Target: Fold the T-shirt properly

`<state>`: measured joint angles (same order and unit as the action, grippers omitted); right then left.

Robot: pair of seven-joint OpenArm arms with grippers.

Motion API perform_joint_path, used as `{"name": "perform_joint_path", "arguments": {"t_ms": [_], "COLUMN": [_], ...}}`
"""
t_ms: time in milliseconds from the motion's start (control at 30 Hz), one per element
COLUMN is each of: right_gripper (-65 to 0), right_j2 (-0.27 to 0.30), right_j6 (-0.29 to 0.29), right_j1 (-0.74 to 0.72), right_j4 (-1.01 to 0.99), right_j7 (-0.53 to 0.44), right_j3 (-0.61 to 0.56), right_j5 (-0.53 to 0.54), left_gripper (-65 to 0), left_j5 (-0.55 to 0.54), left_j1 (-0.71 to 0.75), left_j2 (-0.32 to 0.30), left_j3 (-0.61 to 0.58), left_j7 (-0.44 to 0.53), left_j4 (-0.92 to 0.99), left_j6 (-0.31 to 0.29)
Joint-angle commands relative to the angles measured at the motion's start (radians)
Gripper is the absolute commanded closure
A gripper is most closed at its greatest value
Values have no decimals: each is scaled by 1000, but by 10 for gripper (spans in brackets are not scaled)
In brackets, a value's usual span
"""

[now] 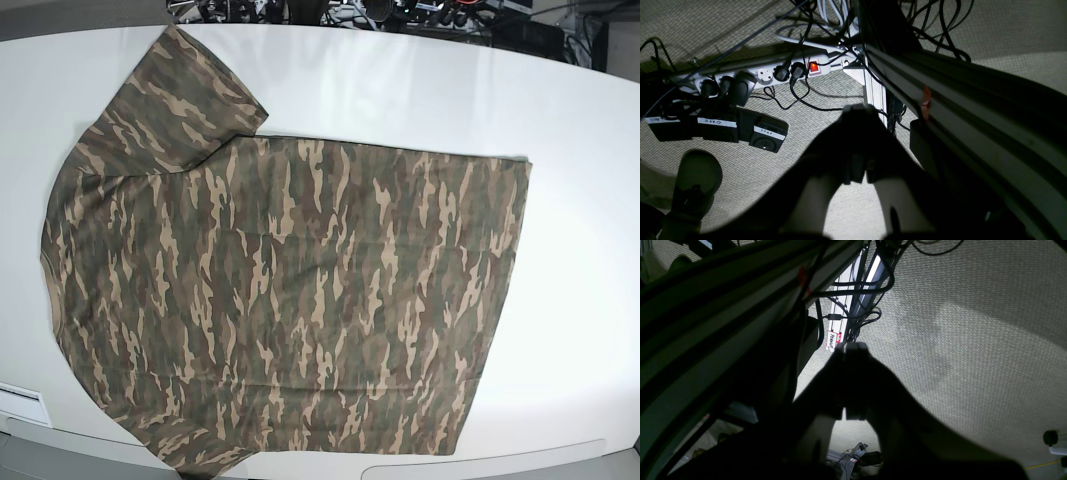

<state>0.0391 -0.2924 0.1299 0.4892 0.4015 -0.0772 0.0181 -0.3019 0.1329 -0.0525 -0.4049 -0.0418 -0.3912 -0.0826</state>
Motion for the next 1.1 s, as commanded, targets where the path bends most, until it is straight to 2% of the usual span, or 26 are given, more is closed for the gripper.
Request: {"name": "perform_joint_path", "arguments": {"t_ms": [0,133,267,467,533,600,700,833,933,1067], "right_gripper": [0,0,0,0,0,0,0,0,0,0], "right_j2": [11,11,11,11,11,11,14,23,31,45], "right_j6": [-4,-4,-4,-4,-35,-76,-94,-123,-144,-145], "right_j1": [-30,-30,-30,-30,-30,-27,8,119,227,391], "right_j4": [21,21,21,21,28,51,95,201,320,527], "right_j7": [3,3,3,7,61,161,264,276,322,369], "right_j3": [-2,-2,-2,-2,-2,-2,-2,-2,-2,-2], "right_j5": [0,0,0,0,0,0,0,11,11,11], "left_gripper": [0,0,0,0,0,0,0,0,0,0], "left_j5": [5,5,5,6,7,31,78,82,84,84], "left_j1": [2,2,3,2,2,4,31,132,229,364], "left_j2": [3,3,3,3,3,0,-4,-8,-33,-80], "left_j3": [0,0,0,0,0,0,0,0,0,0], "left_j7": [11,11,18,17,-26,-135,-251,-282,-298,-365], "left_j4": [-6,-6,-6,-6,-14,-43,-120,-270,-403,-608], "left_j6": [-3,-5,-40,-40,-40,-41,-41,-58,-67,-67]}}
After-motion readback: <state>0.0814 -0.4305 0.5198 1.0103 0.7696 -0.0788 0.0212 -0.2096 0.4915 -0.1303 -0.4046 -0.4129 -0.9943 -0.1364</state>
